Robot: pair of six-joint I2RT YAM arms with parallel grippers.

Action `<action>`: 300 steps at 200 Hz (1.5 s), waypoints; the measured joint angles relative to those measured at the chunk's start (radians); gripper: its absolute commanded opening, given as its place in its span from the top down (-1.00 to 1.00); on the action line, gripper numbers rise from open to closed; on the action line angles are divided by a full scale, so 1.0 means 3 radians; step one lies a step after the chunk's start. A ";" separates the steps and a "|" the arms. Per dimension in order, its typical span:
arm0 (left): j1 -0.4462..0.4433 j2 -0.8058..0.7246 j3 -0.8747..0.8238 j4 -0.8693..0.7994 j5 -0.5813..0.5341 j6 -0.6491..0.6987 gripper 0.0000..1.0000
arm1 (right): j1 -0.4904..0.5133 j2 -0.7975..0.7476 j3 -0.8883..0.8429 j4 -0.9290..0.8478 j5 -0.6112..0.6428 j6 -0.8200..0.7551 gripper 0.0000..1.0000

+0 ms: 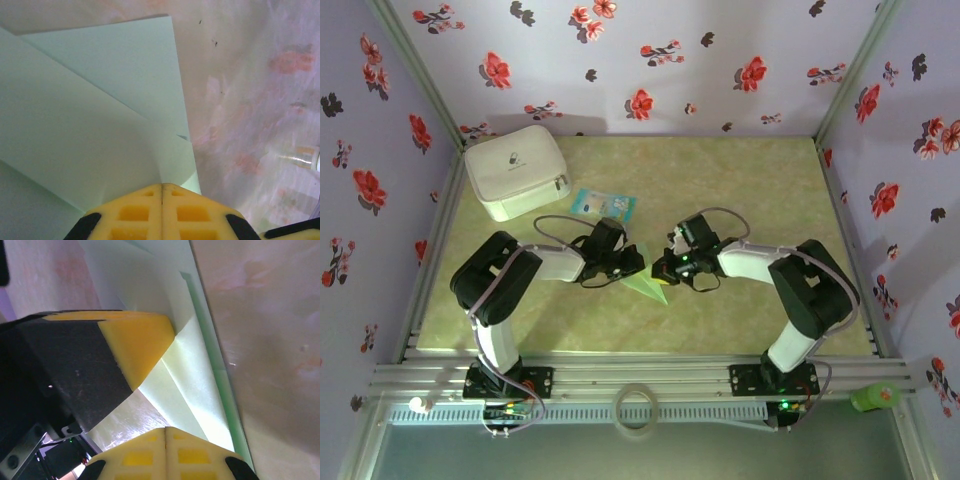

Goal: Fold a paper plane with a square sheet of paper (pick it up from the middle)
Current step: Fourth fold the wing at the center of the table.

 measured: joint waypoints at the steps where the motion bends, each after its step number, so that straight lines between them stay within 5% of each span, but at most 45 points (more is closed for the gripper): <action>1: 0.0000 0.0000 0.0000 0.0000 0.0000 0.0000 0.87 | 0.0003 0.0009 0.0004 0.0003 0.0000 0.0001 0.96; 188: 0.0014 -0.0005 -0.0025 0.0039 0.0001 -0.0001 0.87 | 0.0106 0.0395 0.0093 0.0225 0.0089 0.0071 0.97; 300: 0.0046 -0.0005 -0.0057 0.0088 0.0055 -0.0004 0.88 | 0.0108 -0.0221 -0.0484 -0.0080 0.0126 -0.0284 0.89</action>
